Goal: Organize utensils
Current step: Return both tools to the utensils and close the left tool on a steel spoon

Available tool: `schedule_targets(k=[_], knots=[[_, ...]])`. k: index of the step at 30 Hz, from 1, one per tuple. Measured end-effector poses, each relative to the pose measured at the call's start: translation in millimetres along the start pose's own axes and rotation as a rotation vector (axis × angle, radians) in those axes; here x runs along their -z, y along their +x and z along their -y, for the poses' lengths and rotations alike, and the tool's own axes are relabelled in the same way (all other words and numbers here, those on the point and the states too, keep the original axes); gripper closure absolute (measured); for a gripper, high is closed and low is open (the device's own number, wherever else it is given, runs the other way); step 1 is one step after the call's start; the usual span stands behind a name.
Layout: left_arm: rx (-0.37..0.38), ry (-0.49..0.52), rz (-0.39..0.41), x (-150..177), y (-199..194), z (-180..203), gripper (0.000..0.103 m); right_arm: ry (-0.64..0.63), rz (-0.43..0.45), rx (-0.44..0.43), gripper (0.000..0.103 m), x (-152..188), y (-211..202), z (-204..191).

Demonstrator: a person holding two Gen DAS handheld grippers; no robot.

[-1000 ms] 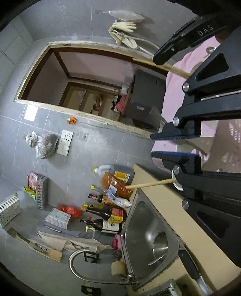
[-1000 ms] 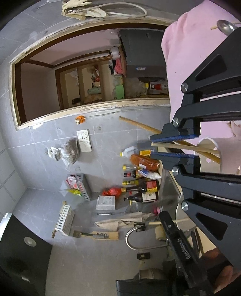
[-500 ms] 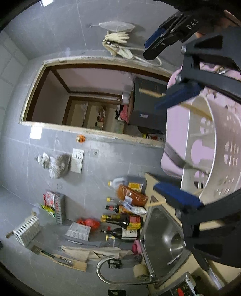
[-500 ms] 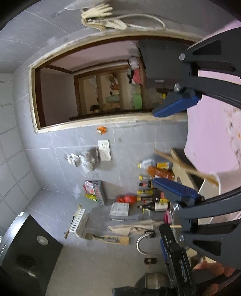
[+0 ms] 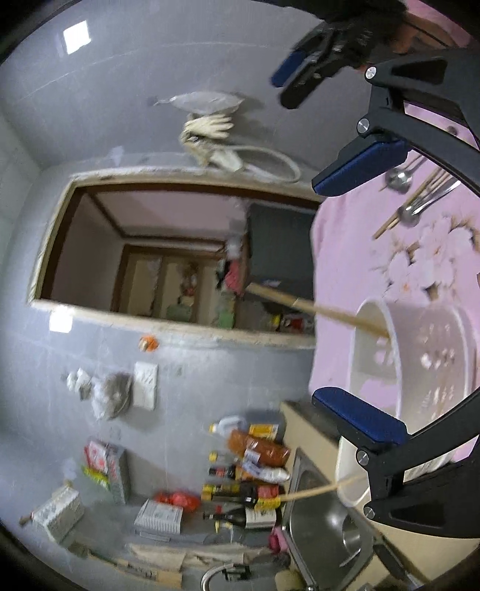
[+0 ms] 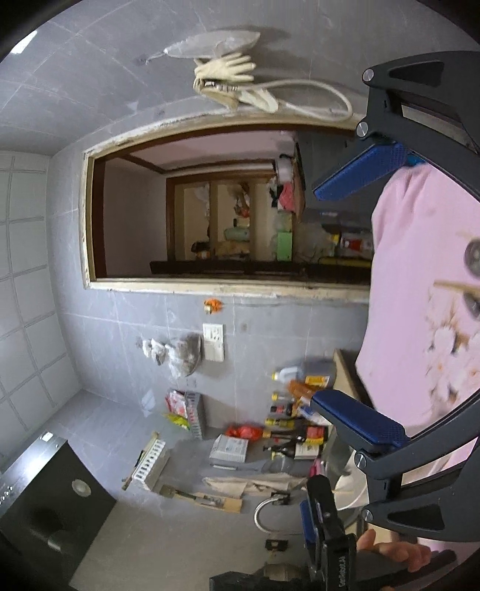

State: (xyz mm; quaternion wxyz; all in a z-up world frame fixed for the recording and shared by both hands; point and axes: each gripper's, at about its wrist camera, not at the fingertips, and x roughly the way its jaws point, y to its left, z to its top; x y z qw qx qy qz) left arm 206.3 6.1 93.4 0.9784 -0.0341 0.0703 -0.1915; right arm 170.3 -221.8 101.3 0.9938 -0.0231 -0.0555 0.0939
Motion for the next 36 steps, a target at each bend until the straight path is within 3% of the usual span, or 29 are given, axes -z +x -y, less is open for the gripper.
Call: schedule_targets(k=[5, 16, 19, 21, 24, 27, 29, 36], knots=[[0.062, 0.049, -0.124, 20, 21, 27, 0.002, -0.043, -0.043, 0.043, 0.000, 8, -8, 24], [0.154, 0.079, -0.423, 61, 75, 67, 0.002, -0.060, -0.246, 0.063, 0.000, 43, 5, 63], [0.186, 0.045, -0.500, 68, 91, 69, 0.003, -0.059, -0.315, 0.050, 0.006, 54, 11, 68], [0.207, 0.018, -0.537, 69, 102, 68, 0.005, -0.066, -0.361, 0.041, 0.019, 60, 15, 70], [0.235, 0.010, -0.584, 72, 116, 70, 0.016, -0.078, -0.454, 0.004, 0.037, 70, 23, 70], [0.260, 0.013, -0.652, 77, 132, 74, 0.035, -0.074, -0.533, -0.024, 0.050, 78, 31, 71], [0.277, -0.001, -0.691, 80, 139, 76, 0.046, -0.065, -0.551, -0.028, 0.054, 79, 32, 72], [0.297, -0.071, -0.782, 83, 164, 72, 0.068, -0.030, -0.675, -0.066, 0.066, 91, 44, 77]])
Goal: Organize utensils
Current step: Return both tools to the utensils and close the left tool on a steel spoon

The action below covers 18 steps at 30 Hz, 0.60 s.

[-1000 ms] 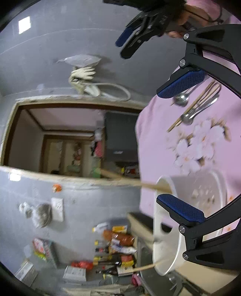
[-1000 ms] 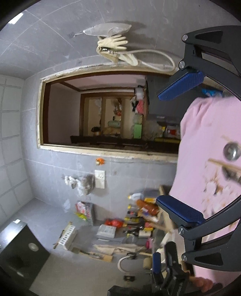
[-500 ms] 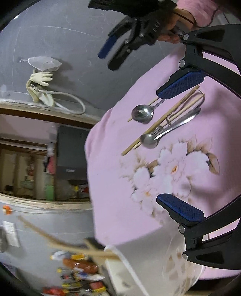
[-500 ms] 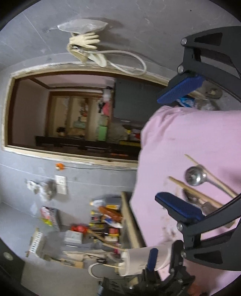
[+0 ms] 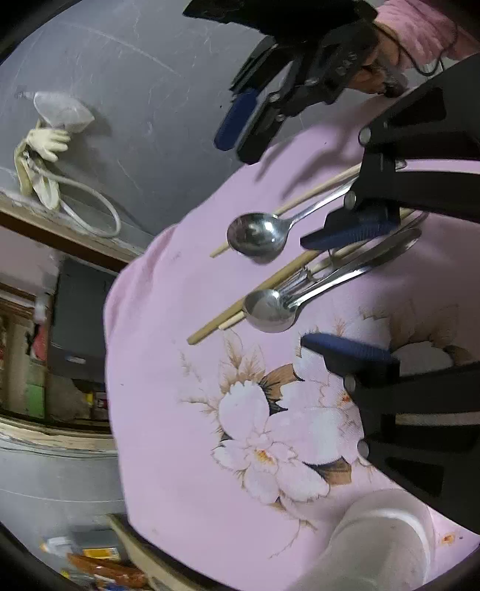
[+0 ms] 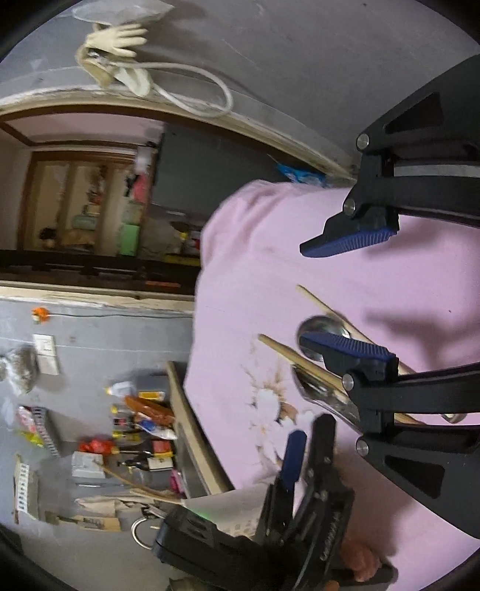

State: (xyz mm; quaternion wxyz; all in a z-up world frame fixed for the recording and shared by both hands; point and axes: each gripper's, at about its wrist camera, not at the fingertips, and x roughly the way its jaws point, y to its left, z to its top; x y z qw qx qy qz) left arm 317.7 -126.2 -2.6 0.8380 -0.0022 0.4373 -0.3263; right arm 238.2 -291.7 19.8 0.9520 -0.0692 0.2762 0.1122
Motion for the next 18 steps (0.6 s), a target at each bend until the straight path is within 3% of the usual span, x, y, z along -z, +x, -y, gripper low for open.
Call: schedule_targets(k=[4, 9, 18], knots=[[0.039, -0.072, -0.048, -5, 11, -14, 0.079, 0.009, -0.070, -0.046, 0.070, 2, 10, -1], [0.071, -0.126, -0.050, -11, 10, -27, 0.093, -0.030, -0.120, -0.058, 0.074, 3, 17, -11], [0.118, -0.204, -0.052, -10, -1, -53, 0.096, -0.034, -0.196, -0.074, 0.074, 8, 27, -15]])
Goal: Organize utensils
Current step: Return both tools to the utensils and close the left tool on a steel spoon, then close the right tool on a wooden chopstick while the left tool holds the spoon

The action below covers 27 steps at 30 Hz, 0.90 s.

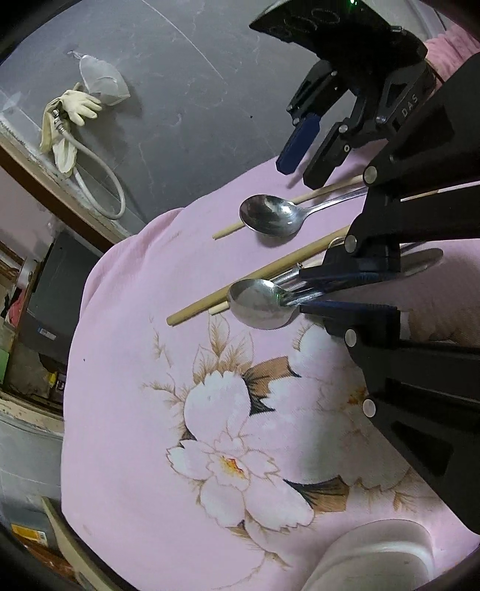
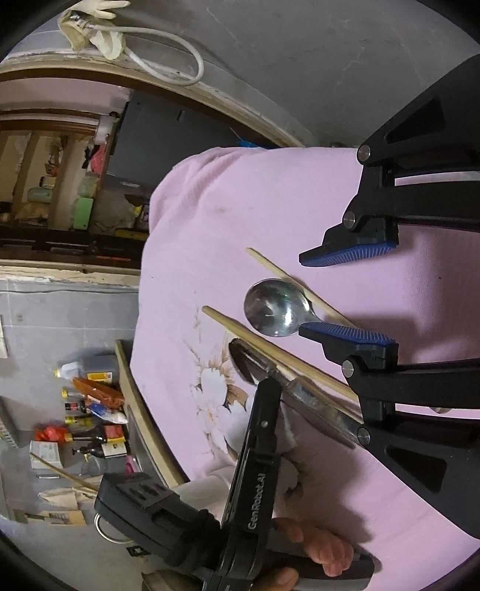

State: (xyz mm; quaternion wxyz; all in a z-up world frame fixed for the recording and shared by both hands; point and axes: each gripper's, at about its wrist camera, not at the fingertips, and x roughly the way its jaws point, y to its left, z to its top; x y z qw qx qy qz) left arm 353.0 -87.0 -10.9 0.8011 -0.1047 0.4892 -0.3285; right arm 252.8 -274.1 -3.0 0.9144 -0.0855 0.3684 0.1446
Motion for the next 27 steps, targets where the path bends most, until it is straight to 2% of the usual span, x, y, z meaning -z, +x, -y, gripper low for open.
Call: schedule_targets(k=[3, 8, 14, 18, 24, 27], knots=[[0.022, -0.021, -0.001, 7, -7, -8, 0.096, 0.010, -0.020, -0.007, 0.074, 1, 2, 1], [0.017, -0.019, -0.001, 21, -22, -15, 0.097, 0.006, -0.052, -0.003, 0.074, 5, 5, 1], [-0.081, 0.039, 0.000, 37, -30, -1, 0.099, -0.028, -0.071, 0.039, 0.075, 6, 7, -7], [-0.096, 0.057, 0.007, 47, -36, 1, 0.099, -0.046, -0.082, 0.079, 0.075, 6, 6, -12], [-0.091, 0.052, 0.000, 43, -28, 6, 0.099, -0.061, -0.156, 0.098, 0.076, -2, 17, -16], [-0.077, 0.043, -0.012, 37, -19, 10, 0.099, 0.001, -0.199, 0.078, 0.076, -13, 30, -9]])
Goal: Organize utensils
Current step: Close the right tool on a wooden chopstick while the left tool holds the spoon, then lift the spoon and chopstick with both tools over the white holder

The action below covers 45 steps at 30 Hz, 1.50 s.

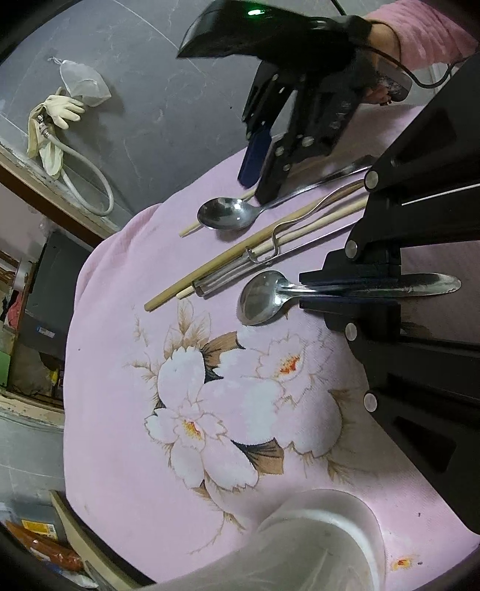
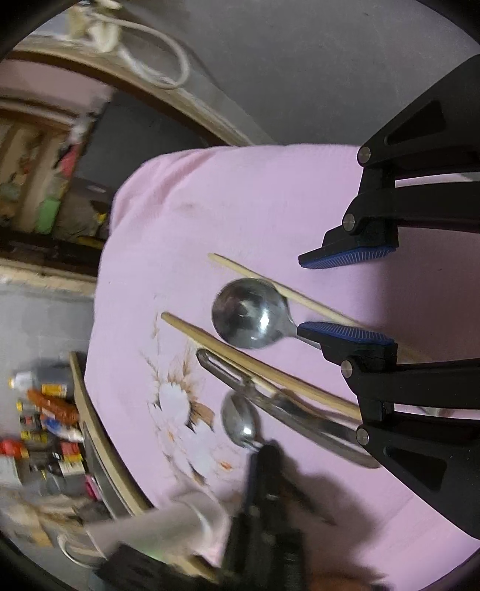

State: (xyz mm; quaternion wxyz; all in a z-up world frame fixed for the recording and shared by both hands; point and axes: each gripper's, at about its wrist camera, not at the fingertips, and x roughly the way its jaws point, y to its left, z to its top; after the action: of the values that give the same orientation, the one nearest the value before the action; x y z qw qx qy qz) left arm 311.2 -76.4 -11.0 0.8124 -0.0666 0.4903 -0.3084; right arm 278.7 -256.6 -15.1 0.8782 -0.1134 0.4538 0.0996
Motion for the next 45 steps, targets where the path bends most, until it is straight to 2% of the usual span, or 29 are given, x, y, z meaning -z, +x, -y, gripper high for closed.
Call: schedule_targets(k=[4, 6, 10, 14, 19, 21, 23, 26, 30, 33, 37, 39, 43, 45], knots=[[0.009, -0.004, -0.010, -3, 2, -2, 0.099, 0.105, -0.049, -0.065, 0.078, -9, 6, 14], [0.001, 0.008, -0.005, -2, 1, 0, 0.099, 0.142, -0.067, -0.086, 0.095, -9, 4, 18], [0.003, 0.018, -0.003, -2, 1, 4, 0.100, 0.188, -0.084, -0.103, 0.099, -8, -2, 22], [0.000, 0.025, -0.002, -1, 4, 5, 0.100, 0.136, -0.082, -0.056, 0.100, -4, -8, 16], [0.011, 0.043, -0.002, -1, 6, 9, 0.100, 0.191, -0.126, -0.072, 0.099, -16, 7, 23], [0.017, 0.060, 0.015, 2, 2, 14, 0.102, 0.235, -0.116, -0.073, 0.100, -15, 10, 26], [0.018, 0.087, 0.039, 6, -2, 20, 0.103, 0.225, -0.088, -0.048, 0.100, -13, 5, 20], [0.000, 0.137, 0.096, 13, -11, 33, 0.103, 0.268, -0.014, -0.074, 0.100, -1, -8, 20], [-0.025, 0.173, 0.190, 19, -24, 44, 0.103, 0.308, 0.128, -0.083, 0.100, 21, -31, 18], [-0.043, 0.190, 0.298, 23, -41, 52, 0.103, 0.293, 0.285, -0.034, 0.100, 34, -54, 8], [-0.086, 0.227, 0.466, 30, -66, 63, 0.103, 0.227, 0.575, 0.087, 0.100, 46, -98, -19], [-0.118, 0.240, 0.547, 33, -79, 70, 0.103, 0.198, 0.685, 0.135, 0.100, 46, -115, -32], [-0.195, 0.268, 0.722, 37, -112, 80, 0.103, 0.127, 0.862, 0.208, 0.100, 38, -140, -60], [-0.224, 0.277, 0.802, 41, -131, 81, 0.103, 0.112, 0.928, 0.214, 0.100, 32, -150, -71]])
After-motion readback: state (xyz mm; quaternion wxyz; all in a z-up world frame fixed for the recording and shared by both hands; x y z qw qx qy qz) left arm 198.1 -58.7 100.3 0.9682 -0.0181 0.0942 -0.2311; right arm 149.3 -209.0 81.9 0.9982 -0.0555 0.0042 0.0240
